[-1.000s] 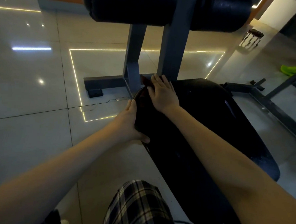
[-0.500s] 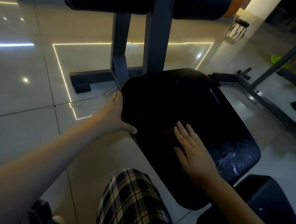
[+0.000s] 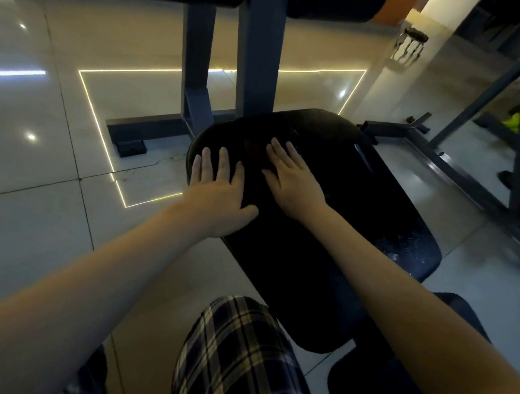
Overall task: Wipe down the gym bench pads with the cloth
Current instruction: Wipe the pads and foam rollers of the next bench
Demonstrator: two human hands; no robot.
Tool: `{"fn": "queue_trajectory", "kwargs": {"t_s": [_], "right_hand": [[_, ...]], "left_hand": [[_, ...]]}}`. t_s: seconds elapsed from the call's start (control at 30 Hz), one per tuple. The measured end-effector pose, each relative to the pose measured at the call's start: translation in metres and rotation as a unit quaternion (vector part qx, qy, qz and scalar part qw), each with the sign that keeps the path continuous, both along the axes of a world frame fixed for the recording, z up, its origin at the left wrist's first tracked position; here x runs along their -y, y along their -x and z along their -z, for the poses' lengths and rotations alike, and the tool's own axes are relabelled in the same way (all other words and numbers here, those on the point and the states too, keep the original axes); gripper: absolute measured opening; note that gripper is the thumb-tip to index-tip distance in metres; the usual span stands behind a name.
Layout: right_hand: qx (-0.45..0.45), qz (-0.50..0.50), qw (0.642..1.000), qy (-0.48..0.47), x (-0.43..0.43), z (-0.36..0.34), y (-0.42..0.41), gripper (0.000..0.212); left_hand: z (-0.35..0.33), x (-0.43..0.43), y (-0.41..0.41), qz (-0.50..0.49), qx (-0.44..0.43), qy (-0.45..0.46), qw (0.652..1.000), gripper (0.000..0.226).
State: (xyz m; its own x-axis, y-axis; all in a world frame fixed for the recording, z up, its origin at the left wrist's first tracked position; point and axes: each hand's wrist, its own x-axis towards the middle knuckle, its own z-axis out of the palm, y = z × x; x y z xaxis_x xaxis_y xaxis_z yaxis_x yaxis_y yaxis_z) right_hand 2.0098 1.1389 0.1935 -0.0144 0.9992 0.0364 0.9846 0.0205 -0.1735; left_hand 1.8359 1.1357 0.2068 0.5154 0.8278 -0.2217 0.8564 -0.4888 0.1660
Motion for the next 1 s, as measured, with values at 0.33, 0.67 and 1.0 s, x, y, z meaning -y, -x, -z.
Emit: {"fn": "queue_trajectory", "kwargs": {"t_s": [0.33, 0.67, 1.0], "right_hand": [[-0.012, 0.016, 1.0, -0.013, 0.206, 0.023, -0.035, 0.06], [-0.023, 0.114, 0.993, -0.022, 0.045, 0.008, -0.084, 0.055], [-0.025, 0.093, 0.995, -0.018, 0.125, 0.011, -0.079, 0.057]], "left_hand": [[0.012, 0.014, -0.012, -0.034, 0.002, -0.087, 0.996, 0.09], [0.017, 0.015, -0.015, -0.053, -0.015, -0.097, 0.994, 0.091], [0.008, 0.044, -0.038, 0.054, 0.027, -0.076, 0.995, 0.062]]}}
